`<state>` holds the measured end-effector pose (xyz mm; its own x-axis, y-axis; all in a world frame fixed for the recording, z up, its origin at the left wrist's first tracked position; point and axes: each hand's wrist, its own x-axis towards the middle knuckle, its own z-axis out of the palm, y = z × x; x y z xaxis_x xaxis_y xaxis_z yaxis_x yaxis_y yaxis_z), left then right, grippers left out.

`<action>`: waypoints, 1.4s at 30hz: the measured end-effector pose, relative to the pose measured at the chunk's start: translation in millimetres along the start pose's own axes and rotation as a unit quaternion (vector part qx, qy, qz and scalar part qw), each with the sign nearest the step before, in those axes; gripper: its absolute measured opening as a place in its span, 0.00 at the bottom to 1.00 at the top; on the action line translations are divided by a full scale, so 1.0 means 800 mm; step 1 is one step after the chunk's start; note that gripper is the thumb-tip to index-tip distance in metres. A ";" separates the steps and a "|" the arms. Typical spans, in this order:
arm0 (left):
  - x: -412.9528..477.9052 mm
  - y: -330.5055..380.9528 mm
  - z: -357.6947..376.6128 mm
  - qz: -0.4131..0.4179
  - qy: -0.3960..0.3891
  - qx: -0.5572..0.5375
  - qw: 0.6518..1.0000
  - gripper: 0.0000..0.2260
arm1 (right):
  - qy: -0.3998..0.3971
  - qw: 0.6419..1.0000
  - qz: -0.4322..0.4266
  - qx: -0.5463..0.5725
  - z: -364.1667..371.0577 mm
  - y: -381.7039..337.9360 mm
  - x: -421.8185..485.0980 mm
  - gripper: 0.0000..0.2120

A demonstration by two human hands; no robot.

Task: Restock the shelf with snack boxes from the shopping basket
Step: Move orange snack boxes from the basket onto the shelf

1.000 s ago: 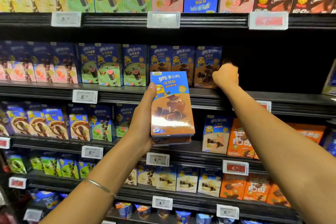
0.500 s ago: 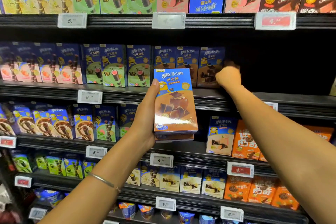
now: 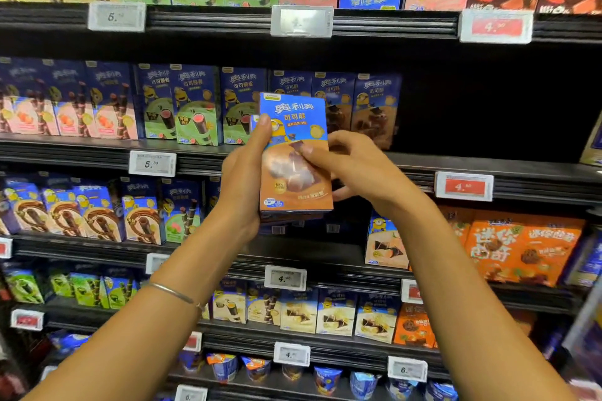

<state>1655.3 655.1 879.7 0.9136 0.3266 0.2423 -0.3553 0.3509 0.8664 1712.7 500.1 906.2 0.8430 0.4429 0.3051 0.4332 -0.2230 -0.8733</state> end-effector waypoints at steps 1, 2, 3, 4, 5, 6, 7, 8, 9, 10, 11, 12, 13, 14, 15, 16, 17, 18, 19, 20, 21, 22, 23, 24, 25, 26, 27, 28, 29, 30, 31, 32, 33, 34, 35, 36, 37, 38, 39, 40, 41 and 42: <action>0.004 0.004 -0.001 0.006 0.009 0.008 1.000 0.35 | -0.004 1.000 -0.003 0.013 0.004 -0.003 -0.002 0.17; 0.008 0.007 -0.003 0.012 0.018 0.022 1.000 0.40 | -0.007 1.000 -0.003 0.028 0.005 -0.005 -0.003 0.15; 0.012 0.009 -0.005 0.018 0.024 0.039 0.999 0.45 | -0.010 0.999 -0.003 0.040 0.006 -0.007 -0.003 0.15; 0.015 0.012 -0.007 0.024 0.029 0.055 0.998 0.47 | -0.010 0.999 -0.003 0.048 0.006 -0.009 -0.003 0.14; 0.019 0.013 -0.009 0.033 0.037 0.071 0.996 0.46 | -0.006 0.998 -0.004 0.056 0.005 -0.011 -0.001 0.14; 0.025 0.015 -0.013 0.043 0.049 0.086 0.994 0.41 | 0.003 0.998 -0.007 0.063 0.004 -0.013 0.000 0.14; 0.031 0.016 -0.018 0.052 0.065 0.100 0.991 0.35 | 0.019 0.997 -0.012 0.070 0.002 -0.014 0.004 0.14; 0.037 0.017 -0.024 0.061 0.081 0.112 0.989 0.28 | 0.042 0.996 -0.017 0.074 -0.001 -0.015 0.008 0.14; 0.044 0.019 -0.031 0.067 0.095 0.119 0.986 0.22 | 0.069 0.994 -0.021 0.078 -0.005 -0.015 0.014 0.14; 0.049 0.022 -0.038 0.071 0.105 0.123 0.984 0.19 | 0.097 0.991 -0.023 0.085 -0.009 -0.015 0.020 0.15; 0.054 0.026 -0.045 0.074 0.115 0.124 0.983 0.18 | 0.120 0.988 -0.022 0.095 -0.014 -0.015 0.028 0.16; 0.058 0.031 -0.051 0.078 0.123 0.123 0.982 0.19 | 0.139 0.984 -0.019 0.105 -0.018 -0.014 0.036 0.17; 0.062 0.035 -0.058 0.084 0.132 0.120 0.980 0.21 | 0.161 0.981 -0.016 0.109 -0.021 -0.012 0.046 0.18; 0.064 0.039 -0.063 0.090 0.139 0.119 0.979 0.24 | 0.184 0.977 -0.012 0.106 -0.024 -0.009 0.057 0.20; 0.067 0.042 -0.068 0.092 0.144 0.121 0.978 0.27 | 0.207 0.974 -0.010 0.094 -0.025 -0.006 0.070 0.20; 0.069 0.046 -0.073 0.091 0.148 0.123 0.977 0.29 | 0.231 0.970 -0.013 0.077 -0.025 -0.003 0.082 0.21; 0.072 0.048 -0.078 0.088 0.149 0.121 0.977 0.29 | 0.254 0.966 -0.020 0.051 -0.023 0.000 0.095 0.20; 0.075 0.050 -0.082 0.087 0.150 0.117 0.978 0.26 | 0.275 0.961 -0.030 0.019 -0.020 0.002 0.107 0.19; 0.078 0.051 -0.086 0.087 0.149 0.113 0.978 0.23 | 0.291 0.956 -0.040 -0.018 -0.015 0.004 0.118 0.19; 0.080 0.052 -0.088 0.087 0.149 0.112 0.979 0.20 | 0.303 0.950 -0.045 -0.055 -0.009 0.006 0.129 0.19; 0.082 0.054 -0.090 0.086 0.148 0.112 0.979 0.19 | 0.307 0.947 -0.042 -0.084 -0.003 0.009 0.139 0.19; 0.083 0.055 -0.092 0.085 0.145 0.110 0.980 0.18 | 0.305 0.946 -0.035 -0.104 0.004 0.012 0.148 0.19; 0.085 0.056 -0.094 0.085 0.139 0.106 0.981 0.16 | 0.301 0.946 -0.025 -0.119 0.010 0.016 0.156 0.19; 0.086 0.057 -0.096 0.087 0.130 0.100 0.983 0.15 | 0.298 0.945 -0.015 -0.136 0.017 0.020 0.164 0.19; 0.087 0.059 -0.098 0.089 0.123 0.093 0.984 0.14 | 0.298 0.942 -0.005 -0.156 0.022 0.023 0.170 0.18; 0.087 0.060 -0.099 0.091 0.118 0.087 0.985 0.13 | 0.302 0.937 0.004 -0.176 0.027 0.024 0.175 0.16; 0.088 0.061 -0.101 0.093 0.115 0.085 0.985 0.12 | 0.307 0.932 0.011 -0.193 0.030 0.025 0.180 0.14; 0.088 0.062 -0.103 0.096 0.113 0.087 0.985 0.11 | 0.310 0.929 0.017 -0.203 0.033 0.025 0.184 0.12; 0.088 0.063 -0.104 0.097 0.111 0.089 0.985 0.11 | 0.309 0.927 0.022 -0.210 0.035 0.024 0.188 0.11; 0.089 0.065 -0.107 0.099 0.108 0.091 0.985 0.10 | 0.306 0.927 0.028 -0.215 0.036 0.024 0.192 0.10; 0.089 0.066 -0.109 0.099 0.104 0.094 0.985 0.10 | 0.302 0.927 0.034 -0.221 0.037 0.023 0.195 0.09; 0.089 0.067 -0.111 0.099 0.101 0.095 0.985 0.11 | 0.298 0.926 0.037 -0.227 0.038 0.023 0.198 0.08; 0.089 0.067 -0.113 0.100 0.100 0.094 0.986 0.11 | 0.296 0.926 0.039 -0.229 0.039 0.022 0.200 0.07; 0.090 0.068 -0.115 0.103 0.098 0.093 0.985 0.10 | 0.296 0.927 0.039 -0.228 0.041 0.022 0.201 0.06; 0.091 0.068 -0.117 0.107 0.096 0.093 0.985 0.10 | 0.298 0.927 0.039 -0.227 0.042 0.022 0.202 0.05; 0.092 0.067 -0.119 0.108 0.097 0.094 0.985 0.10 | 0.301 0.926 0.040 -0.226 0.043 0.022 0.203 0.05; 0.092 0.067 -0.120 0.105 0.101 0.091 0.985 0.10 | 0.304 0.925 0.040 -0.226 0.044 0.023 0.204 0.06; 0.093 0.067 -0.121 0.101 0.103 0.087 0.986 0.11 | 0.306 0.924 0.040 -0.226 0.045 0.023 0.205 0.06; 0.094 0.066 -0.120 0.099 0.101 0.083 0.986 0.11 | 0.306 0.925 0.039 -0.224 0.046 0.023 0.205 0.05; 0.095 0.066 -0.120 0.097 0.097 0.080 0.987 0.11 | 0.305 0.926 0.040 -0.221 0.046 0.022 0.206 0.05; 0.095 0.065 -0.118 0.096 0.092 0.077 0.988 0.11 | 0.303 0.927 0.043 -0.216 0.047 0.022 0.207 0.05; 0.096 0.065 -0.116 0.096 0.088 0.077 0.989 0.11 | 0.302 0.929 0.046 -0.211 0.047 0.022 0.208 0.06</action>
<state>1688.3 779.7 902.6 0.7788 0.5273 0.3397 -0.4716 0.1353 0.8714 1848.7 602.9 927.4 0.8523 -0.1334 0.5057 0.3302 -0.6127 -0.7181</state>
